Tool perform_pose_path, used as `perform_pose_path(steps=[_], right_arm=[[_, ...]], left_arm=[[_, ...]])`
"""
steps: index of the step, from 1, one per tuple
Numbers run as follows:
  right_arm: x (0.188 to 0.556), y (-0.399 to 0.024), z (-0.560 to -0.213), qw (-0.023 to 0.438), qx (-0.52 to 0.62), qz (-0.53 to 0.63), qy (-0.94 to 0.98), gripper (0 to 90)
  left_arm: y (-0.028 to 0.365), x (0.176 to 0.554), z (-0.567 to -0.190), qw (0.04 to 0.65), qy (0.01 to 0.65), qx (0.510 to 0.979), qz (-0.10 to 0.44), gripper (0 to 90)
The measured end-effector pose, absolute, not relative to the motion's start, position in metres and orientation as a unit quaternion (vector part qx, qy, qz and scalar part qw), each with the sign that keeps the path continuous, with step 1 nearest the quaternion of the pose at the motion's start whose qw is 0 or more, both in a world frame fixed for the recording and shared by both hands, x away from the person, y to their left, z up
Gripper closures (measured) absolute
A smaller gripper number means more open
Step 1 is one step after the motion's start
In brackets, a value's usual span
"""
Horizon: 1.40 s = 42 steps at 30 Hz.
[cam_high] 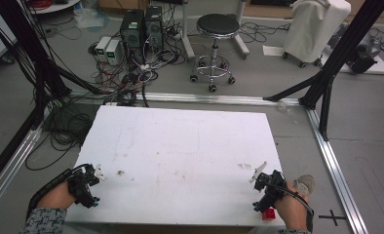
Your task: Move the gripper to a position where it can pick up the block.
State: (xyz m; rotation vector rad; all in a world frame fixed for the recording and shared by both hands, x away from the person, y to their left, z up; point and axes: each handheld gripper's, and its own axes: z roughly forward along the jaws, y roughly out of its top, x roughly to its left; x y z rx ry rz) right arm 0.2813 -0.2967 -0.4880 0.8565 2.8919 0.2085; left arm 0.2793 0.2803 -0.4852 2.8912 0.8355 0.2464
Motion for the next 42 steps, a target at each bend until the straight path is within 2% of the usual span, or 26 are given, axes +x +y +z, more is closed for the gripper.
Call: perform_pose_path(steps=[28,42], right_arm=[[0.283,-0.303,-0.484,0.059,0.287,0.074,0.953,3.4],[0.292,-0.312,-0.486,0.040,0.221,0.069,0.972,3.4]], left_arm=[[0.280,0.278,-0.480,0.064,0.274,0.956,0.086,23.0],[0.278,0.278,-0.481,0.064,0.271,0.957,0.085,23.0]])
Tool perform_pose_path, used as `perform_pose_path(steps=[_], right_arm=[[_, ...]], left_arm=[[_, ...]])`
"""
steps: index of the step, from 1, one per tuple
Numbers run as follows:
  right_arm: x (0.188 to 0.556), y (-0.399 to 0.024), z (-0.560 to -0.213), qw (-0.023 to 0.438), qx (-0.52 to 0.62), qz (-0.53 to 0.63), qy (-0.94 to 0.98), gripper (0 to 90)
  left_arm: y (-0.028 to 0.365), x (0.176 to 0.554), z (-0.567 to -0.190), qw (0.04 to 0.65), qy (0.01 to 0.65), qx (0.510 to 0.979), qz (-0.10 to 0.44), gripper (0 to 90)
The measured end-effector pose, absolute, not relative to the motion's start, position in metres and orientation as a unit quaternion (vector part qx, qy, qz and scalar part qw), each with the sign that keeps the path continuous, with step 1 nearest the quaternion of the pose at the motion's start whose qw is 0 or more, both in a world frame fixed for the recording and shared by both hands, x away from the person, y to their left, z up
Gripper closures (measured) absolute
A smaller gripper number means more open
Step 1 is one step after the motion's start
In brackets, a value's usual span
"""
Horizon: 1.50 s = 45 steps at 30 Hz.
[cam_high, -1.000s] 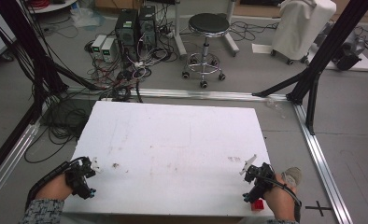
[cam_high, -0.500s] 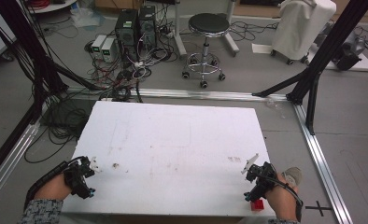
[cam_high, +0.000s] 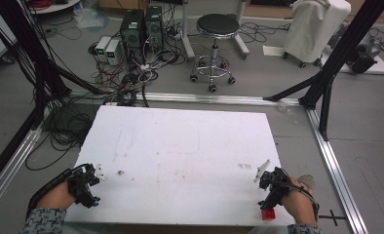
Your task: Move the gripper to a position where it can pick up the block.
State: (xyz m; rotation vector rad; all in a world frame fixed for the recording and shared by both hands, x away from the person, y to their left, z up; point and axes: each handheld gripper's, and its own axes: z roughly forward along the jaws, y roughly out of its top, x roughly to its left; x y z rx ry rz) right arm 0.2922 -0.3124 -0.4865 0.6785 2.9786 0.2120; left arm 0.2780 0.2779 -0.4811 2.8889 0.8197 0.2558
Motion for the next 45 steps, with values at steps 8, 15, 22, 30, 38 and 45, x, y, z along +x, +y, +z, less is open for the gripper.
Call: perform_pose_path(steps=[8,15,22,30,38,45], right_arm=[[0.294,-0.318,-0.489,0.028,0.183,0.057,0.981,3.4],[0.288,-0.317,-0.491,0.033,0.134,0.053,0.989,3.4],[0.282,-0.318,-0.491,0.025,0.117,0.053,0.991,3.4],[0.274,-0.319,-0.490,0.020,0.083,0.054,0.995,3.4],[0.265,-0.319,-0.492,0.021,0.055,0.045,0.997,3.4],[0.260,-0.319,-0.495,0.018,0.057,0.041,0.997,3.4]], left_arm=[[0.277,0.278,-0.482,0.066,0.270,0.957,0.086,23.0],[0.276,0.278,-0.481,0.067,0.269,0.957,0.087,23.0],[0.276,0.278,-0.481,0.067,0.268,0.957,0.088,23.0],[0.274,0.277,-0.481,0.068,0.267,0.957,0.088,23.0],[0.274,0.277,-0.481,0.067,0.265,0.958,0.089,23.0],[0.274,0.277,-0.479,0.069,0.265,0.957,0.092,23.0]])
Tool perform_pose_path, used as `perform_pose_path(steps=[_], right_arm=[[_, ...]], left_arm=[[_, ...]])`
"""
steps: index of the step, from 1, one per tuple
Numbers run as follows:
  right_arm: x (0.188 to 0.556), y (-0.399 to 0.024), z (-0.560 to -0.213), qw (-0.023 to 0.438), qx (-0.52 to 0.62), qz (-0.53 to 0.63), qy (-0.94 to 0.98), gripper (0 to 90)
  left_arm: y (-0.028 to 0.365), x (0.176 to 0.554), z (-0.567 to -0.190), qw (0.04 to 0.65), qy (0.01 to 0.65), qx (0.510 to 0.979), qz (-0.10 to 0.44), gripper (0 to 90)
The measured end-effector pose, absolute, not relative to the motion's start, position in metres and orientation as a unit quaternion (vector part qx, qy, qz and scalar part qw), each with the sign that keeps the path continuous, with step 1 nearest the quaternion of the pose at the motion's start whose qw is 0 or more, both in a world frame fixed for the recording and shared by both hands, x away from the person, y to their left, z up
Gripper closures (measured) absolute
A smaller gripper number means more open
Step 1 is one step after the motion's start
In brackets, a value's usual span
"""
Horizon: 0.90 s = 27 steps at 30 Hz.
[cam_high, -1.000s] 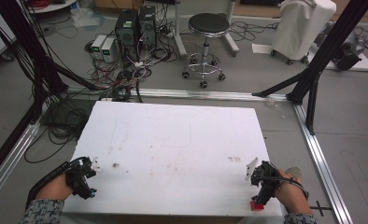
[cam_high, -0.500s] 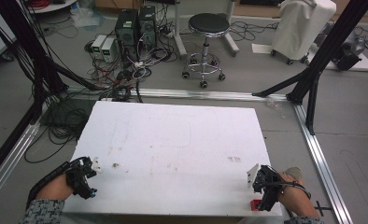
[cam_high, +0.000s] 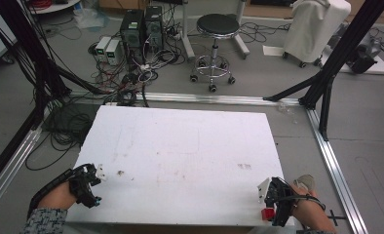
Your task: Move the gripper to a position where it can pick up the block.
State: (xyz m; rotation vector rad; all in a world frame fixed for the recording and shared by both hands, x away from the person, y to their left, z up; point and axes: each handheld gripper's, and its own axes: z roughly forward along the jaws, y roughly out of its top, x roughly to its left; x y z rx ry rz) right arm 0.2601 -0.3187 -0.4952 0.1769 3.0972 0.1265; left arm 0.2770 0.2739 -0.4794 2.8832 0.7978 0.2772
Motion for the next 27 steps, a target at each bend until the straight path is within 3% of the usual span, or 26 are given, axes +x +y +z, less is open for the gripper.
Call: perform_pose_path(steps=[27], right_arm=[[0.248,-0.322,-0.522,0.014,0.026,0.042,0.999,3.4]], left_arm=[[0.271,0.277,-0.481,0.064,0.259,0.959,0.092,23.0]])
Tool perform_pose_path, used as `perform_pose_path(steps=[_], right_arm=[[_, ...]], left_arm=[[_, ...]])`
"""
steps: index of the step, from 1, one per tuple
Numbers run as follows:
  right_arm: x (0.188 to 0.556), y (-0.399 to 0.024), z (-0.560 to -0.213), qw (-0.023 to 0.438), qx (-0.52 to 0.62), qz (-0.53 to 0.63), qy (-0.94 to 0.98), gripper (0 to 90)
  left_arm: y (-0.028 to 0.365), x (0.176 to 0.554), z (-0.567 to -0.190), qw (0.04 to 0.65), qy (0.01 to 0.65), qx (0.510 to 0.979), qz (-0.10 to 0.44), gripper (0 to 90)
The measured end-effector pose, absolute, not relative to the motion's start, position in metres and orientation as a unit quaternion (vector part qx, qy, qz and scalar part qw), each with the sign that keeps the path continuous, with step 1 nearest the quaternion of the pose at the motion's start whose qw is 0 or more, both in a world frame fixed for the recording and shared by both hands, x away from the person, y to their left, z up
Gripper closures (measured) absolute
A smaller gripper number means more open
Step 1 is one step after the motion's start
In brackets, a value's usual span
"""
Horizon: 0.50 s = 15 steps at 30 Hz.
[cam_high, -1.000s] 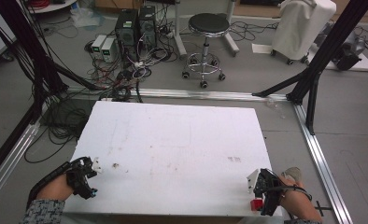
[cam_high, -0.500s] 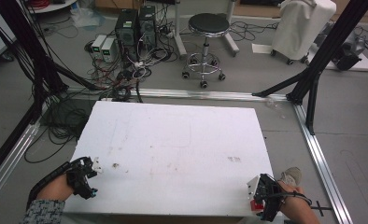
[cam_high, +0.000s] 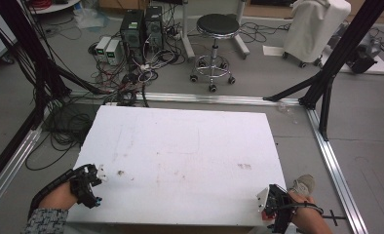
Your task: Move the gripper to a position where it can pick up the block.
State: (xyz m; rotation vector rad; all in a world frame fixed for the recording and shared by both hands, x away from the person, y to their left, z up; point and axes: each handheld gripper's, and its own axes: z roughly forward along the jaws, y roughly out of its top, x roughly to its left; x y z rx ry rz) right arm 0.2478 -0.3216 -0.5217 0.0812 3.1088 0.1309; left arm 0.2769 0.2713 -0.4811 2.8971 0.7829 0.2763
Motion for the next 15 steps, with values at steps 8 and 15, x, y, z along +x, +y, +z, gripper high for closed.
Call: perform_pose_path(steps=[8,15], right_arm=[[0.2480,-0.3230,-0.5244,0.017,0.020,0.042,0.999,3.4],[0.2485,-0.3233,-0.5241,0.014,0.023,0.042,0.999,3.4]], left_arm=[[0.2710,0.2768,-0.4817,0.066,0.261,0.959,0.091,23.0],[0.2713,0.2769,-0.4816,0.063,0.262,0.959,0.089,23.0]])
